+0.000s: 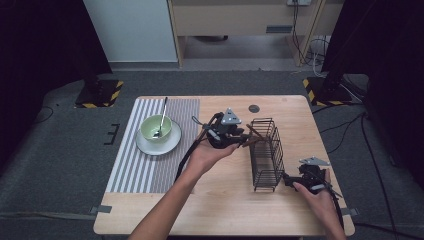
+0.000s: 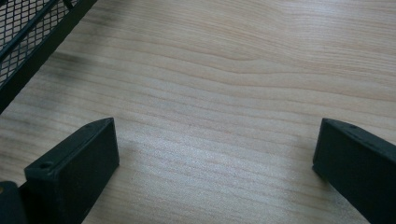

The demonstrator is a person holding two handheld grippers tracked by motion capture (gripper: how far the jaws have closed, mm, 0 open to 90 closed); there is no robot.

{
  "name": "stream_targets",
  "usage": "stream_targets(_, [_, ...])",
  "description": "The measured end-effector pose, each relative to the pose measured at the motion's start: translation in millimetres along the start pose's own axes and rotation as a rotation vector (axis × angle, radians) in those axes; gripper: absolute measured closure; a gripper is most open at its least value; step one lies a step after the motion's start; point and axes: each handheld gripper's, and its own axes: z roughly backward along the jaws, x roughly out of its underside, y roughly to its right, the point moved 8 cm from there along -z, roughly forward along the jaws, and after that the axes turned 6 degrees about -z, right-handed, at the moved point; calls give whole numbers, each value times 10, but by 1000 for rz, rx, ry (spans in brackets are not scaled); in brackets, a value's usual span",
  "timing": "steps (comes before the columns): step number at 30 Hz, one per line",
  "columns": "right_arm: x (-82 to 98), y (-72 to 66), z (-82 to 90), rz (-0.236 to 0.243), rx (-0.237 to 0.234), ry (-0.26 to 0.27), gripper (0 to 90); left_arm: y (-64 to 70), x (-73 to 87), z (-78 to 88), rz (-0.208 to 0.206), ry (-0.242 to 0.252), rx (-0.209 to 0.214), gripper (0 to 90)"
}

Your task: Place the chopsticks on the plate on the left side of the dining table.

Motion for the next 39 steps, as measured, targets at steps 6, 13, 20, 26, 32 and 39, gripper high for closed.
stream_targets(6, [0,0,0,0,0,0,4,5,1,-21,6,6,2,700])
stream_targets(13, [0,0,0,0,0,0,4,25,-1,-39,11,8,8,736])
stream_targets(20, [0,0,0,0,0,0,4,30,-17,-30,-15,6,-57,814])
stream_targets(26, [0,0,0,0,0,0,4,31,-50,12,-25,32,-88,832])
stream_targets(32, [0,0,0,0,0,0,4,32,-68,125,-22,71,-81,833])
stream_targets(39, [0,0,0,0,0,0,4,-54,-56,316,8,132,-81,833])
